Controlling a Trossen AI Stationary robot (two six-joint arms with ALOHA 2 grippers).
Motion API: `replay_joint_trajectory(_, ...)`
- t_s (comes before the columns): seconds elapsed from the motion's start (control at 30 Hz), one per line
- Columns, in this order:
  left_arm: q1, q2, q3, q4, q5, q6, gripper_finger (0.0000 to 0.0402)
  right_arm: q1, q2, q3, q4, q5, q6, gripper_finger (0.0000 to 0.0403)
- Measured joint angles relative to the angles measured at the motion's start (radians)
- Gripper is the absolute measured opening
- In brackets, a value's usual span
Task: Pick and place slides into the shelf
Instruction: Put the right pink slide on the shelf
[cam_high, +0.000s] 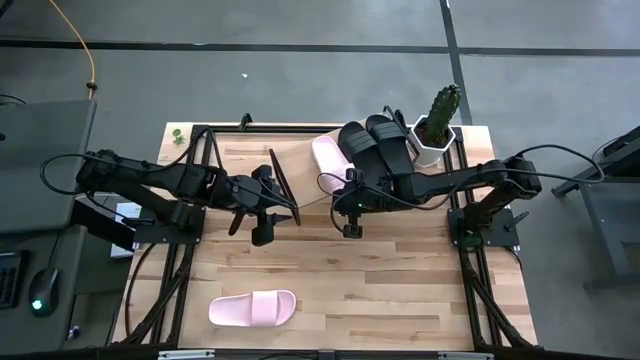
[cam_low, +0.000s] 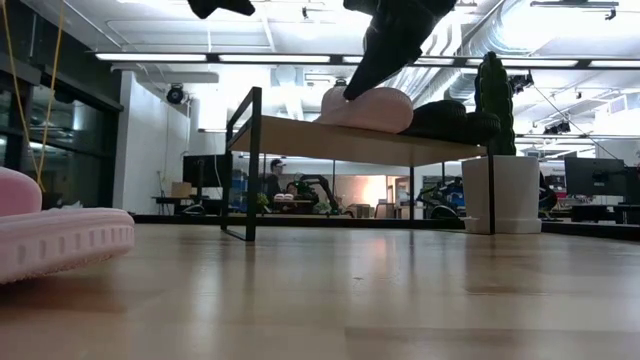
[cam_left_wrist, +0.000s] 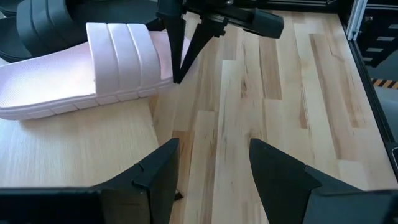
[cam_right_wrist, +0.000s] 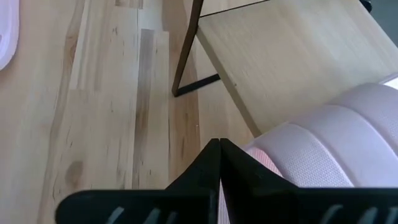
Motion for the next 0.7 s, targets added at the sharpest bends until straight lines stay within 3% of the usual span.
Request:
replay_joint_trajectory(0.47,0.000,0.000,0.000,0.005,0.000,0.000,0.0184,0.000,-0.005,0.001,-0.028,0.048,0.003,0.0000)
replay_joint_trajectory(0.7,0.000,0.000,0.000,0.010,0.001,0.000,0.0184,-0.003,-0.015,0.000,-0.075,0.143,0.007,0.0000)
